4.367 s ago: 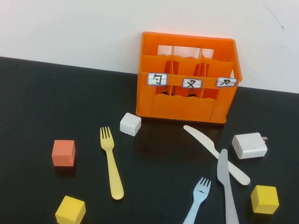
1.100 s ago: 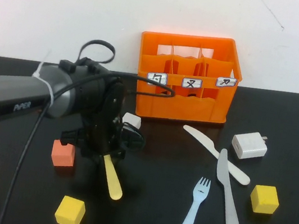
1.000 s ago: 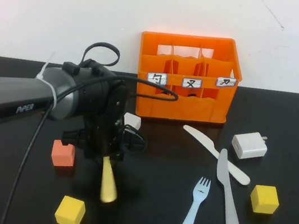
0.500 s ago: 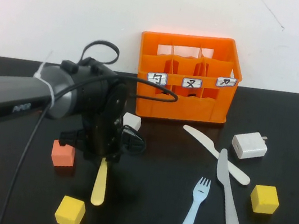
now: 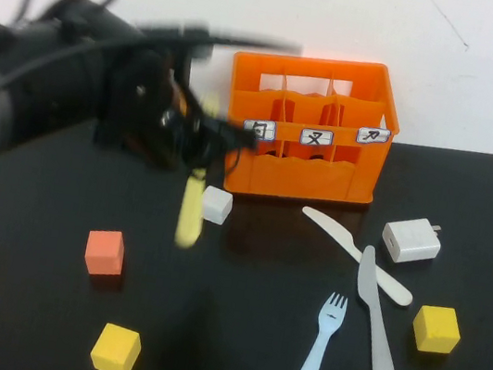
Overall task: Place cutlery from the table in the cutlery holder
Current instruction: Place the fork on the box
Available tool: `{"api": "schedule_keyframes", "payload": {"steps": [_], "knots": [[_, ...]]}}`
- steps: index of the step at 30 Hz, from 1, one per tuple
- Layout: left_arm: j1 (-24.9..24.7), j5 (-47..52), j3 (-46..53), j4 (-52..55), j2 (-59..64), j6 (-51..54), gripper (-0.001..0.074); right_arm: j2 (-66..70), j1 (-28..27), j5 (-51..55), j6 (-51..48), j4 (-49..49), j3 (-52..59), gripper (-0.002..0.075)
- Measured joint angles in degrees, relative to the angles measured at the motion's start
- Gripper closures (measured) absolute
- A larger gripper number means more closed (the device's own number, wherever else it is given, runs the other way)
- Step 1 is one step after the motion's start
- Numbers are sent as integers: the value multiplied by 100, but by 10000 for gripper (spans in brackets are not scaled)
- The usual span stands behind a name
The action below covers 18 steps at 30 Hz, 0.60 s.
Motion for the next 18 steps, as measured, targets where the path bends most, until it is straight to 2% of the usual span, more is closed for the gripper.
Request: {"api": "schedule_keyframes", "payload": {"steps": [9, 18], "knots": [[0, -2965, 0, 0, -324, 252, 633, 0, 0, 0, 0, 0, 0, 728], [0, -5722, 11, 496, 506, 563, 633, 0, 0, -35, 0, 0, 99, 728]]}}
